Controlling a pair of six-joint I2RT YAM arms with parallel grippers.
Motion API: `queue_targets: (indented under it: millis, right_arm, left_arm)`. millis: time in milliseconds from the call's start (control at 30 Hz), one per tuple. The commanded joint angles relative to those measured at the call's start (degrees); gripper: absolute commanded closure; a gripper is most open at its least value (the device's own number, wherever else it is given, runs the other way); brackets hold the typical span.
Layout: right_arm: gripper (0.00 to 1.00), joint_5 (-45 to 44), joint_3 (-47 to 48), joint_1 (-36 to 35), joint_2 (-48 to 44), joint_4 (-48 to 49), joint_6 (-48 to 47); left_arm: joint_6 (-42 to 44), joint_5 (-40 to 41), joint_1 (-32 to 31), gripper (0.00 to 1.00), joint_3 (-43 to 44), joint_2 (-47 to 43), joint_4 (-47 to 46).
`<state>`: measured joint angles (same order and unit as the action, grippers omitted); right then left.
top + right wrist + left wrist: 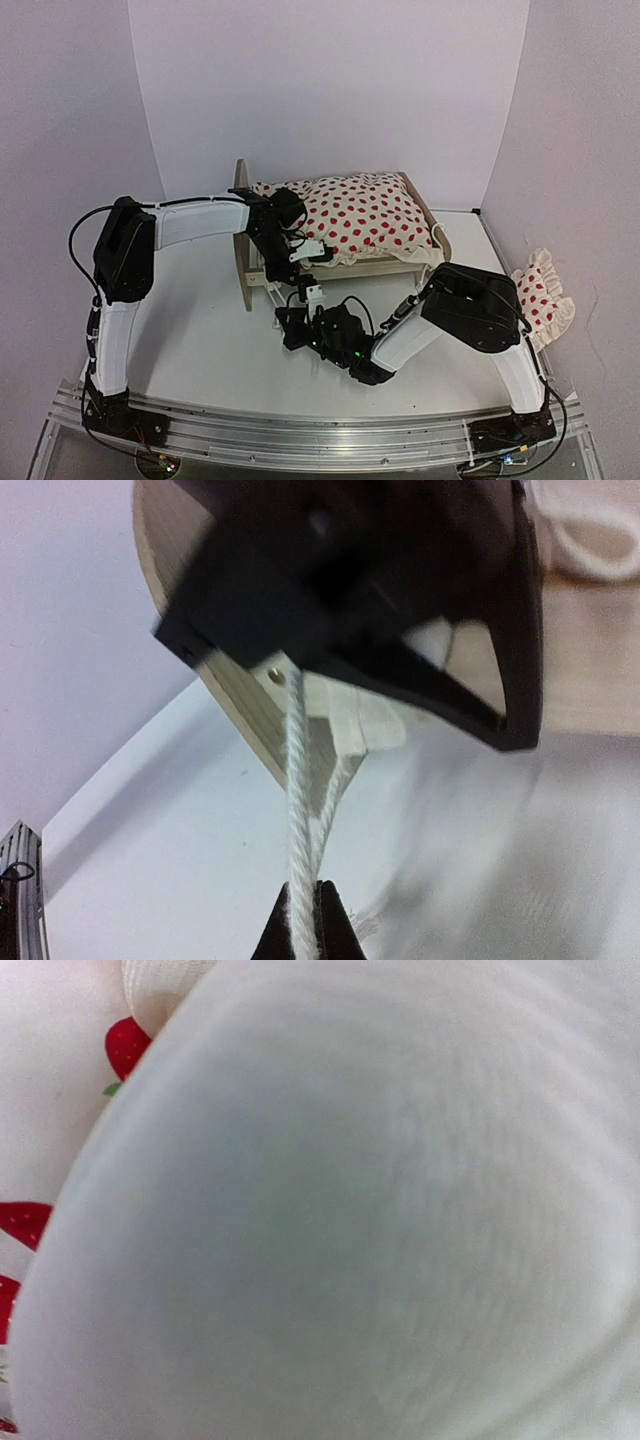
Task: Set up the pet bed
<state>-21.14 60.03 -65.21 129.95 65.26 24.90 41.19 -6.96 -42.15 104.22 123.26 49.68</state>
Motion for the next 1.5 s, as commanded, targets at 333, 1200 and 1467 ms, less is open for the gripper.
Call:
queue_targets:
  millis: [333, 1200, 1467]
  right_arm:
    - [1.00, 11.5, 3.5, -1.5, -4.7, -19.5, 15.0]
    - [1.00, 21.7, 5.7, 0.3, -12.3, -29.7, 23.2]
    - [1.00, 22.3, 5.7, 0.3, -12.7, -30.2, 26.1]
  left_arm:
    - [-4.0, -21.2, 5.7, 0.28, -4.1, -14.2, -3.7]
    - [-56.8, -17.2, -2.8, 0.40, -77.6, -54.2, -62.0]
    - [-50.5, -8.7, -2.8, 0.23, -87.3, -47.5, -84.1]
